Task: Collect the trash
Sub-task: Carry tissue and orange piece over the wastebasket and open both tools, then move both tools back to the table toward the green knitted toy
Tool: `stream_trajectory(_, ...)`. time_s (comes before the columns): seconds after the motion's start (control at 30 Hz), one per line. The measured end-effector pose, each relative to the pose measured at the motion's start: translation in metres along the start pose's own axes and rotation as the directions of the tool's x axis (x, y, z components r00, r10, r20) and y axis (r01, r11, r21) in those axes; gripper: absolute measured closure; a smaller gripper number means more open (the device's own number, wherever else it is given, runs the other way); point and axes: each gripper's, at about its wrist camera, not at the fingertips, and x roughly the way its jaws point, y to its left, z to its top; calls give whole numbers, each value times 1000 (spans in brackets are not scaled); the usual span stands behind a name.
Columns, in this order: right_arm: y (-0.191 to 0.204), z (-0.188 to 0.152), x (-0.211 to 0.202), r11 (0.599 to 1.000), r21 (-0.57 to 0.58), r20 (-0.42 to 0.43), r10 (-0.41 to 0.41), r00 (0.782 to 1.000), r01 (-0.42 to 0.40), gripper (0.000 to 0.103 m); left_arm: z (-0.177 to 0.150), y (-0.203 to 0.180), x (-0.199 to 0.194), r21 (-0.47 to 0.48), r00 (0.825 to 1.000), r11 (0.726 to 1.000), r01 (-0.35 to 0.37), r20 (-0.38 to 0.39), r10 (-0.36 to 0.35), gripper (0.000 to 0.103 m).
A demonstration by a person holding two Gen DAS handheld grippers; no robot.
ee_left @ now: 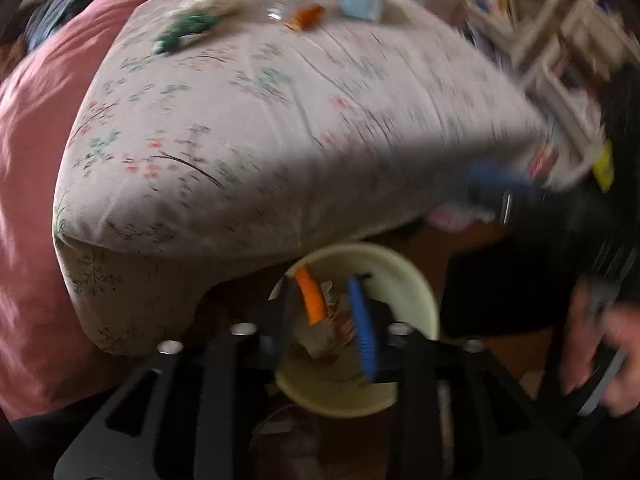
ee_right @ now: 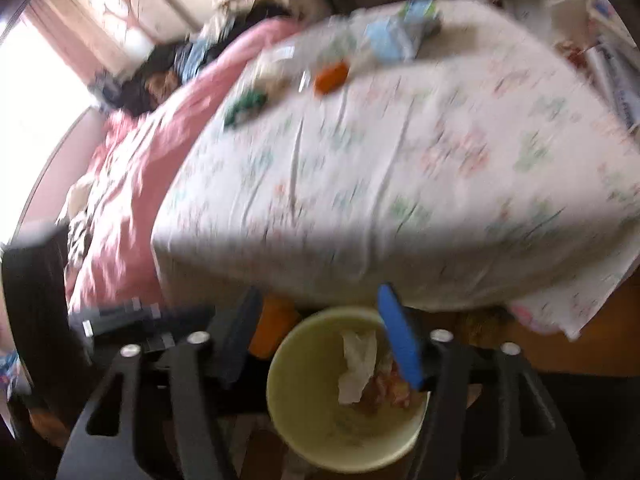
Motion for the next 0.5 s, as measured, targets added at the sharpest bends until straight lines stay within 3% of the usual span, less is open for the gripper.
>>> stream_trajectory(0.03,-1,1,-2,1000,6,17,-3,1000,3,40,-1,-5,0,28,1000,999,-26,6,25,52)
stream_trajectory(0.17,-4,2,-4,999,25,54,-30,998,28,37,-1,-12,-8,58,993,994,-93,77,88,39)
stream_trajectory(0.33,1,4,2,998,23,55,-57,997,56,33,6,9,-19,-44,970,981,-189,146,193,27)
stream_trajectory(0.5,10,3,6,998,-4,53,-69,996,69,31,11,39,-36,-179,956,966,-184,195,218,22)
